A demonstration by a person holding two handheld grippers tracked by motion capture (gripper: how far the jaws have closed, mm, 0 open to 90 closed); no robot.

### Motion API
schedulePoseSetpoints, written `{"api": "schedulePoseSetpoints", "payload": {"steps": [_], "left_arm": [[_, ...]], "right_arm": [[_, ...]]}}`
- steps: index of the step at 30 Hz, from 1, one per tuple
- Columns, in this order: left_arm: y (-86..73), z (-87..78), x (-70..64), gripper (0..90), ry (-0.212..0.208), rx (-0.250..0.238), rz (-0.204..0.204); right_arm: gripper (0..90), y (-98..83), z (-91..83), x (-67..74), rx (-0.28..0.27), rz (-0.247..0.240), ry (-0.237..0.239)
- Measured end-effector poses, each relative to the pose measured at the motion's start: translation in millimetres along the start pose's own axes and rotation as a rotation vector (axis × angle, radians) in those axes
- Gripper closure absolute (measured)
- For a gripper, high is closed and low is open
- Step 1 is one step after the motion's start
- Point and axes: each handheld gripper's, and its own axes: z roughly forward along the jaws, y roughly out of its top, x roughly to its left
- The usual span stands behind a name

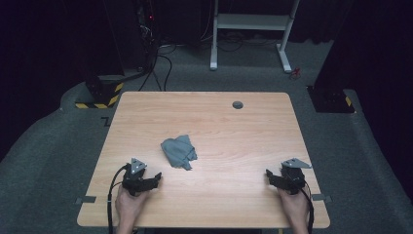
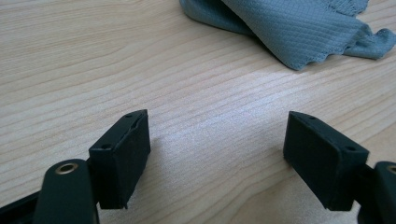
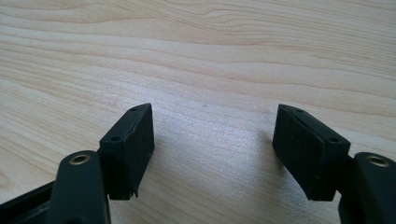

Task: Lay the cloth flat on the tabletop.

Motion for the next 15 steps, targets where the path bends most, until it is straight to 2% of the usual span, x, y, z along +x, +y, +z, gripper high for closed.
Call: {"api": "schedulePoseSetpoints", "payload": {"steps": [4,10,13,15], "left_arm": [[0.7,0.8,-2.5,23.3,0.018,0.0,-0.015],[0.9,1.0,-2.9,23.4,0.023,-0.001,-0.022],[1.1,0.8,-1.5,23.4,0.013,-0.003,-0.029],[1.0,0.3,0.4,23.3,0.002,-0.011,-0.055]], "right_arm": [[29.3,-0.1,-0.1,0.1,0.0,0.002,0.0],[29.3,0.0,-0.1,0.1,0.0,0.002,0.0],[29.3,0.0,-0.1,0.1,0.001,0.003,0.0],[29.3,0.0,-0.1,0.1,0.001,0.002,0.0]]}}
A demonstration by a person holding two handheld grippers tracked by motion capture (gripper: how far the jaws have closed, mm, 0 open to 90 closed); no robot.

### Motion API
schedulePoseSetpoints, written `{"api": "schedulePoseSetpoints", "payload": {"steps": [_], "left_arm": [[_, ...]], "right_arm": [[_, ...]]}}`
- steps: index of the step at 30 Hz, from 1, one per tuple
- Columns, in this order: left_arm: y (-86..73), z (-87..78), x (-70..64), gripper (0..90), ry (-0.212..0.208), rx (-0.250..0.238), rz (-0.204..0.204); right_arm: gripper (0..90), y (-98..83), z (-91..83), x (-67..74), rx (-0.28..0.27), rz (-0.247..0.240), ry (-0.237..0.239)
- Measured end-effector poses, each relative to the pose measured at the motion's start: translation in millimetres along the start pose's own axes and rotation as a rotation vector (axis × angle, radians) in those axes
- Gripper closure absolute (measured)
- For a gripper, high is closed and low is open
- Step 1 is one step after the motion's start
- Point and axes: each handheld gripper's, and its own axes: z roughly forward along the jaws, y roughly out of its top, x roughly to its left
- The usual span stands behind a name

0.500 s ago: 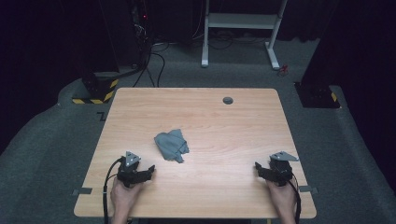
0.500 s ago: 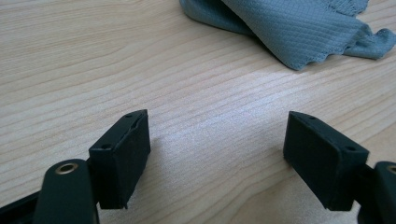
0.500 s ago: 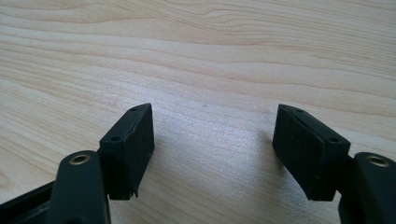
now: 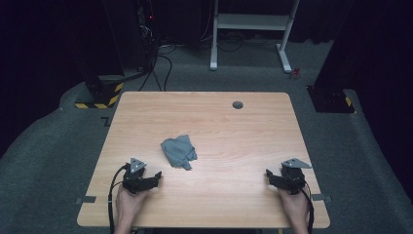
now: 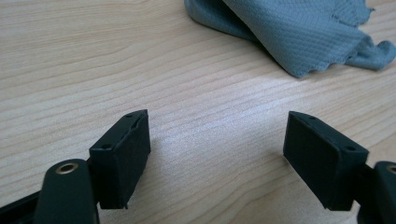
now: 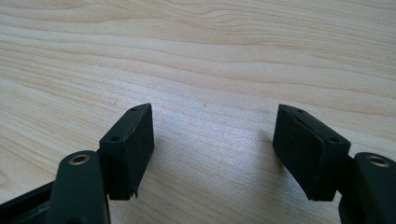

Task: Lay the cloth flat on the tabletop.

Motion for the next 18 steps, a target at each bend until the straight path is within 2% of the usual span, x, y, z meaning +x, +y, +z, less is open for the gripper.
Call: {"api": "schedulePoseSetpoints", "payload": {"steps": [6,10,18], "left_arm": [[0.6,0.9,-0.8,23.7,0.008,-0.004,-0.014],[0.9,0.9,-1.2,24.8,0.016,-0.002,0.002],[1.2,0.4,-3.6,25.0,-0.012,-0.027,0.002]], "right_arm": [[29.3,0.0,0.0,0.0,0.0,0.0,0.0],[29.2,0.0,0.0,-0.1,0.0,-0.002,0.0],[29.3,0.0,0.0,-0.1,0.0,-0.002,0.0]]}}
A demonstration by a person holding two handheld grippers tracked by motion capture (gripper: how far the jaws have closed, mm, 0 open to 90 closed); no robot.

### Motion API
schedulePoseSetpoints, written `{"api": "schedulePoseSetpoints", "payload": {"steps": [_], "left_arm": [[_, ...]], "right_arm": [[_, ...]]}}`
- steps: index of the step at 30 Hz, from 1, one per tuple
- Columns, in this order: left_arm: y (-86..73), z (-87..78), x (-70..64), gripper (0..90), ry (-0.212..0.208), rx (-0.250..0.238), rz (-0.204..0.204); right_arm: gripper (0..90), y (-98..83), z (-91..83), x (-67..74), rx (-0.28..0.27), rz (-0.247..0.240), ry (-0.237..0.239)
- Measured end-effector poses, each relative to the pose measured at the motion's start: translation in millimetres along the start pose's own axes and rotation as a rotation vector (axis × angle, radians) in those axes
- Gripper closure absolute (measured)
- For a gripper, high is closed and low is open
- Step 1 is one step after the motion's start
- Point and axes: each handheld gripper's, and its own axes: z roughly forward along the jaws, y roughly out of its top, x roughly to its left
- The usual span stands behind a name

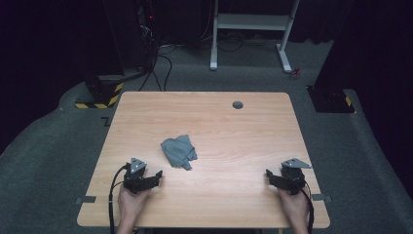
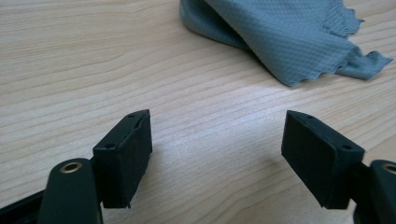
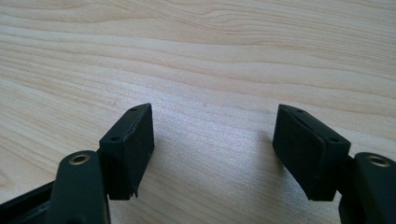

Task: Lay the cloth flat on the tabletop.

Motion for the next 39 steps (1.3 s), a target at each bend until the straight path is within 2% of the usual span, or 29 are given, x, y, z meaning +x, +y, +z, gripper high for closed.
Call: {"api": "schedulePoseSetpoints", "payload": {"steps": [6,15,28,31,39], "left_arm": [[1.5,1.7,-3.7,25.3,-0.022,-0.004,0.002],[8.1,6.1,-12.8,26.9,-0.047,0.002,0.033],[25.8,13.8,-27.8,27.3,-0.098,-0.016,0.048],[33.1,15.2,-33.9,27.4,-0.099,-0.019,0.07],[42.7,18.6,-40.7,26.7,-0.092,-0.031,0.081]], "right_arm": [[29.3,0.0,0.0,0.0,0.0,0.0,0.0],[29.3,0.0,0.0,0.0,0.0,0.0,0.0],[29.2,-0.4,-0.7,0.7,0.004,0.003,0.003],[29.2,-0.4,-0.8,0.7,0.004,0.003,0.003],[29.2,-0.4,-0.7,0.7,0.004,0.003,0.003]]}}
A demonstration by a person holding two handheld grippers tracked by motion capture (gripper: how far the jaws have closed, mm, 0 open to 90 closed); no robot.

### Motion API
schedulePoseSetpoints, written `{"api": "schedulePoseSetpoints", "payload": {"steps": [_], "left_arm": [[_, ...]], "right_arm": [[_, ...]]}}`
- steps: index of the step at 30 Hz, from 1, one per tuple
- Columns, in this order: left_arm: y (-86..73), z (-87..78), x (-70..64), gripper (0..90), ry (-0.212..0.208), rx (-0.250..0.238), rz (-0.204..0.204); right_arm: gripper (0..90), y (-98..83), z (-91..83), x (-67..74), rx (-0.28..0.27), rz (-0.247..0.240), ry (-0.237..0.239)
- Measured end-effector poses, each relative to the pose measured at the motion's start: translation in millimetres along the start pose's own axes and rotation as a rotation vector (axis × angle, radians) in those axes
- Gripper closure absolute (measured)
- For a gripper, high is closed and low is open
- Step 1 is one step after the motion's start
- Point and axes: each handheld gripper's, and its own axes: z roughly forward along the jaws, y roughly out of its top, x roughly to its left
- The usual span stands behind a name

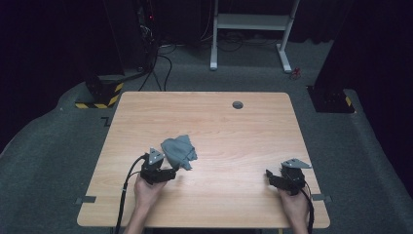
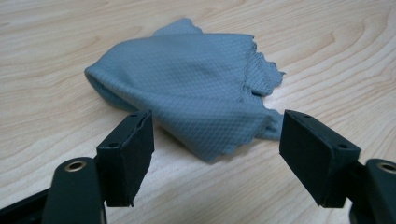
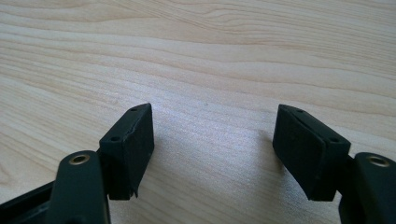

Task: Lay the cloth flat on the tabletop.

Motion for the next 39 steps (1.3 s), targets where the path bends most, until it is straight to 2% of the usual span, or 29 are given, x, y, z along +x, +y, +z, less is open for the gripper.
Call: {"api": "schedulePoseSetpoints", "payload": {"steps": [9,18,25,27,33,39], "left_arm": [[15.1,11.1,-7.3,26.3,-0.005,0.01,0.04],[24.8,33.0,-5.7,25.5,0.002,0.055,0.036],[23.5,46.4,-2.7,25.6,0.009,0.08,0.005],[24.8,49.8,-3.0,25.1,0.016,0.092,0.018],[29.8,61.4,-4.3,24.3,0.03,0.11,0.02],[33.3,67.4,-3.7,29.3,0.061,0.117,0.034]], "right_arm": [[29.2,0.0,0.0,0.0,0.0,0.0,0.0],[29.3,0.0,0.0,0.0,0.0,0.0,0.0],[29.2,0.0,0.0,0.0,0.0,0.0,0.0],[29.2,0.0,0.0,0.0,0.0,0.0,0.0],[29.2,0.0,0.0,0.0,0.0,0.0,0.0],[29.2,0.0,0.0,0.0,0.0,0.0,0.0]]}}
